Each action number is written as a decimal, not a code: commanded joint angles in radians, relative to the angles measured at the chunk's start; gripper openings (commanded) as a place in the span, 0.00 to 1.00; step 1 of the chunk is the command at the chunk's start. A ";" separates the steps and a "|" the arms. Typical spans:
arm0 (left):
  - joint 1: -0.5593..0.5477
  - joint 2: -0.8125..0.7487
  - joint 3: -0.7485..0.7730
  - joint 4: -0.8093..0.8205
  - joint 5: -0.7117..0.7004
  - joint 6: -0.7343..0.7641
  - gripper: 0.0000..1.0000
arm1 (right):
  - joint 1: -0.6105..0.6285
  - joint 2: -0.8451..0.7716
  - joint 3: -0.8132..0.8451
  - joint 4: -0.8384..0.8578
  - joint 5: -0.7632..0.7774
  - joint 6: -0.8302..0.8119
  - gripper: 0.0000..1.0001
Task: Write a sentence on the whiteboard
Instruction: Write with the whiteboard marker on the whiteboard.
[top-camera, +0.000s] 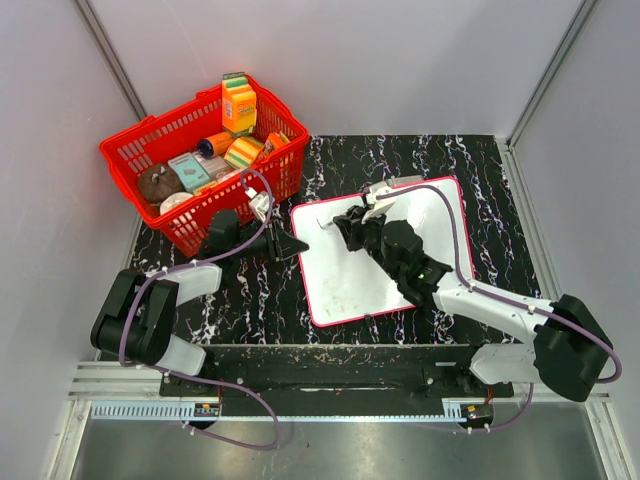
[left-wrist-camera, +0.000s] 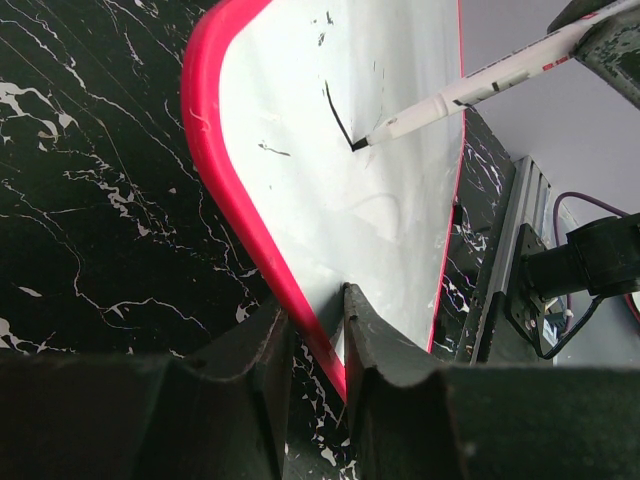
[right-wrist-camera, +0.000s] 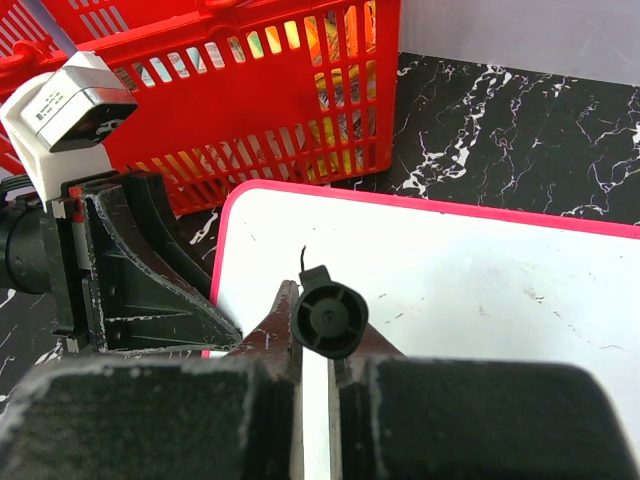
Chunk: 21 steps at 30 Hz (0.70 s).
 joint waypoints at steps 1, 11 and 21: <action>-0.028 0.014 0.021 0.013 0.001 0.094 0.00 | 0.008 -0.002 0.008 -0.029 0.046 -0.006 0.00; -0.030 0.014 0.021 0.013 0.003 0.096 0.00 | 0.008 0.051 0.085 -0.033 0.112 -0.035 0.00; -0.030 0.016 0.022 0.012 0.006 0.096 0.00 | 0.008 0.080 0.120 -0.032 0.147 -0.061 0.00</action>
